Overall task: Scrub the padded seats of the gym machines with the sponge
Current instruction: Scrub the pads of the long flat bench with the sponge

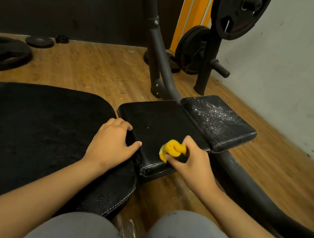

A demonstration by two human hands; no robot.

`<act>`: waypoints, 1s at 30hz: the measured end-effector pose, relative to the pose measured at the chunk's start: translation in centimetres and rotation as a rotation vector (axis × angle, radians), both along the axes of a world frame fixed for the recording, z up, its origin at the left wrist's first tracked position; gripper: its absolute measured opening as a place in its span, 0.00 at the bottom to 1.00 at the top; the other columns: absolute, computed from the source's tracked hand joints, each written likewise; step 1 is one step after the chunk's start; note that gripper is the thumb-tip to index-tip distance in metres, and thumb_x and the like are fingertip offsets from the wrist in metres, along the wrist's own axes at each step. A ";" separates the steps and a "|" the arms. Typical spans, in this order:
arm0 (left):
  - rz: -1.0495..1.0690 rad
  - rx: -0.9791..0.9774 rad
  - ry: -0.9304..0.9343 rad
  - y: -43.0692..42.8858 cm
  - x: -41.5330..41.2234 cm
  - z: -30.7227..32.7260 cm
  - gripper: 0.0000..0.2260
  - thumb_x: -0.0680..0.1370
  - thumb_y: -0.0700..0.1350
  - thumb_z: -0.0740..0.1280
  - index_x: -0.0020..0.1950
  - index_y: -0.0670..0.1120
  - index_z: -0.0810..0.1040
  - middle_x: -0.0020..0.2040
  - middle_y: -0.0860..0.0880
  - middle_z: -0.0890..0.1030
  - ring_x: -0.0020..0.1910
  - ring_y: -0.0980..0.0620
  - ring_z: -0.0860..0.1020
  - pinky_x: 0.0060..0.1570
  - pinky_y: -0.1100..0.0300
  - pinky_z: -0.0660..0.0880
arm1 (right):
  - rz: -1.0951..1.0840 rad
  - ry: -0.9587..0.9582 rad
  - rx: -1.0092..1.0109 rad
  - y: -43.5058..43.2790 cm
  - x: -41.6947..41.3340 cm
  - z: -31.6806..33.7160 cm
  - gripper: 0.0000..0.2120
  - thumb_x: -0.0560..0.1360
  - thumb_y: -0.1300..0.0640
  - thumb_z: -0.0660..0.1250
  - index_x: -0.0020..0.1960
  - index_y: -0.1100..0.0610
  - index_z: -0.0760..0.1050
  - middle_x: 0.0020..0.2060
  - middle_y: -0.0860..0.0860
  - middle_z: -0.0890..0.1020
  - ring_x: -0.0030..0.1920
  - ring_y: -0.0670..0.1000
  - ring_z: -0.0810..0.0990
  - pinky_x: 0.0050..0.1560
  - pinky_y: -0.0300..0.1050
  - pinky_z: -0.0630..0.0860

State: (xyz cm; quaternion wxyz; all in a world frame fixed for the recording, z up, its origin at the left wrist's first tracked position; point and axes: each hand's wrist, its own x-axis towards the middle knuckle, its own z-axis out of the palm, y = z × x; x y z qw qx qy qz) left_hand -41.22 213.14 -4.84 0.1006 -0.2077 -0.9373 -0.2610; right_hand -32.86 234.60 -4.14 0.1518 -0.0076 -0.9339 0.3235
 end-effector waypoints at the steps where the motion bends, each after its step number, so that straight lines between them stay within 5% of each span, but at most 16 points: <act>1: 0.000 -0.001 0.001 0.0 0.0 0.0 0.24 0.74 0.59 0.68 0.64 0.46 0.75 0.60 0.50 0.77 0.62 0.53 0.71 0.64 0.57 0.69 | 0.024 -0.004 -0.005 0.3 0.2 -0.1 0.22 0.67 0.56 0.77 0.37 0.51 0.60 0.29 0.46 0.67 0.32 0.41 0.68 0.32 0.36 0.64; 12: 0.010 0.006 -0.004 0.1 0.0 0.1 0.23 0.74 0.59 0.68 0.63 0.47 0.76 0.59 0.51 0.76 0.62 0.53 0.71 0.64 0.56 0.68 | -0.378 -0.019 0.053 6.8 -4.3 1.2 0.17 0.70 0.56 0.74 0.43 0.58 0.65 0.33 0.51 0.74 0.37 0.53 0.75 0.31 0.46 0.64; 19: -0.003 -0.001 -0.007 0.0 -0.1 0.1 0.23 0.74 0.59 0.68 0.64 0.47 0.75 0.60 0.51 0.76 0.62 0.53 0.71 0.64 0.57 0.68 | 0.093 -0.043 0.054 -0.7 -2.0 0.4 0.20 0.67 0.53 0.77 0.40 0.53 0.64 0.29 0.45 0.69 0.31 0.41 0.71 0.32 0.37 0.64; 25: -0.001 0.012 -0.007 -0.1 0.0 0.0 0.24 0.73 0.59 0.69 0.63 0.47 0.76 0.59 0.52 0.77 0.62 0.54 0.71 0.64 0.57 0.69 | -0.126 0.008 0.106 1.2 -5.4 1.2 0.19 0.70 0.52 0.74 0.43 0.56 0.63 0.31 0.46 0.69 0.34 0.48 0.71 0.31 0.43 0.59; 30: 0.002 0.017 -0.002 0.0 -0.1 -0.1 0.23 0.73 0.59 0.69 0.63 0.47 0.76 0.59 0.52 0.77 0.61 0.54 0.71 0.63 0.58 0.69 | 0.061 -0.012 0.019 -1.2 -4.1 0.2 0.20 0.68 0.53 0.76 0.40 0.54 0.63 0.29 0.46 0.70 0.31 0.42 0.70 0.31 0.36 0.65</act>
